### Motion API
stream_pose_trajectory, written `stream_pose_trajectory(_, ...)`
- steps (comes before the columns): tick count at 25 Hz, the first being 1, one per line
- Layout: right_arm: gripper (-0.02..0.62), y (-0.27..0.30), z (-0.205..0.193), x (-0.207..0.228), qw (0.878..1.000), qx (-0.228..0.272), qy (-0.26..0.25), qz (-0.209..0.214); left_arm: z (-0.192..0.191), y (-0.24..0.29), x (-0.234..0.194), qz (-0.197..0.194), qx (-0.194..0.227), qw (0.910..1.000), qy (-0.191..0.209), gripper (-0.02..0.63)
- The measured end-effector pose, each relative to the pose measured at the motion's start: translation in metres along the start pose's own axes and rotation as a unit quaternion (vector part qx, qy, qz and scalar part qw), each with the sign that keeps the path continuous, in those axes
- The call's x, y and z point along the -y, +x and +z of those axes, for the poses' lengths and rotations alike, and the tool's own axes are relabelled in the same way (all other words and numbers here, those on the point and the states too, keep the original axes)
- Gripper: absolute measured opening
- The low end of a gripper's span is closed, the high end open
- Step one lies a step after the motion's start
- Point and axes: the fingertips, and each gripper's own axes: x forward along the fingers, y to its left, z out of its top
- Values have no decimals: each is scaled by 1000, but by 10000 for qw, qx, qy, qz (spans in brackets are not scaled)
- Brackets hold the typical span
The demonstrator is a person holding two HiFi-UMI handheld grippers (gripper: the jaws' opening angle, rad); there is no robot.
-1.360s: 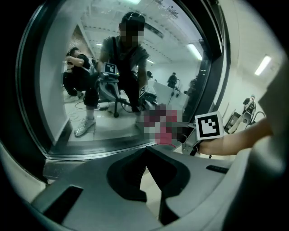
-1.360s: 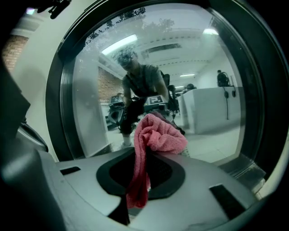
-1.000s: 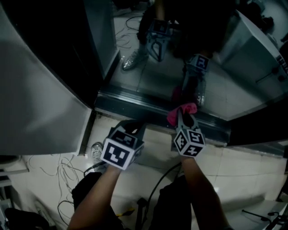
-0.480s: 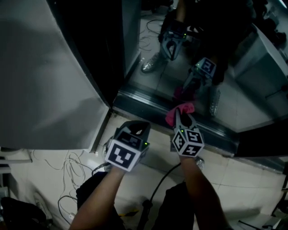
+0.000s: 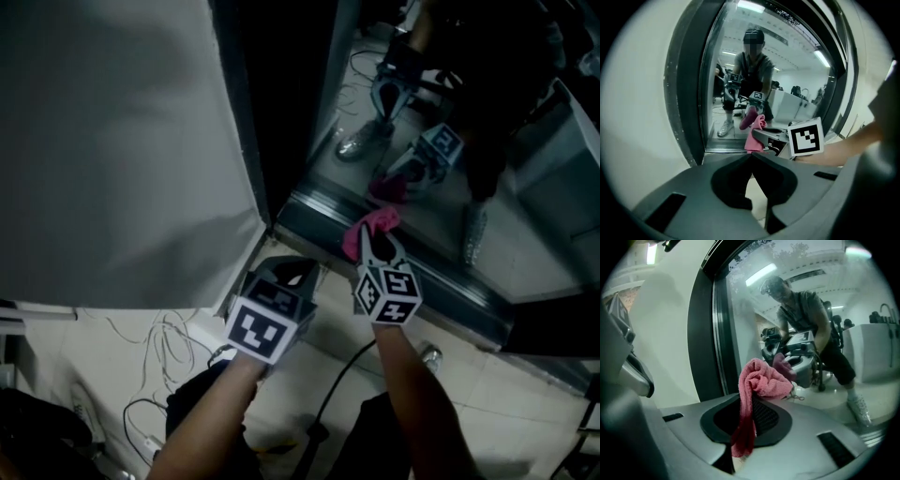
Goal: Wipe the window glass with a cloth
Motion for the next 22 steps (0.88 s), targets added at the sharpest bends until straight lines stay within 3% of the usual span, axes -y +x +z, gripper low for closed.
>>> stream_pose_trajectory(9, 48, 55, 10, -70, 9982, 78, -239, 535, -21, -28, -44, 274, -7, 9992, -301, 2)
stream_pose_trajectory(22, 48, 100, 10, -130, 9901, 127, -955, 1019, -40, -50, -70, 314, -14, 9983, -491, 2)
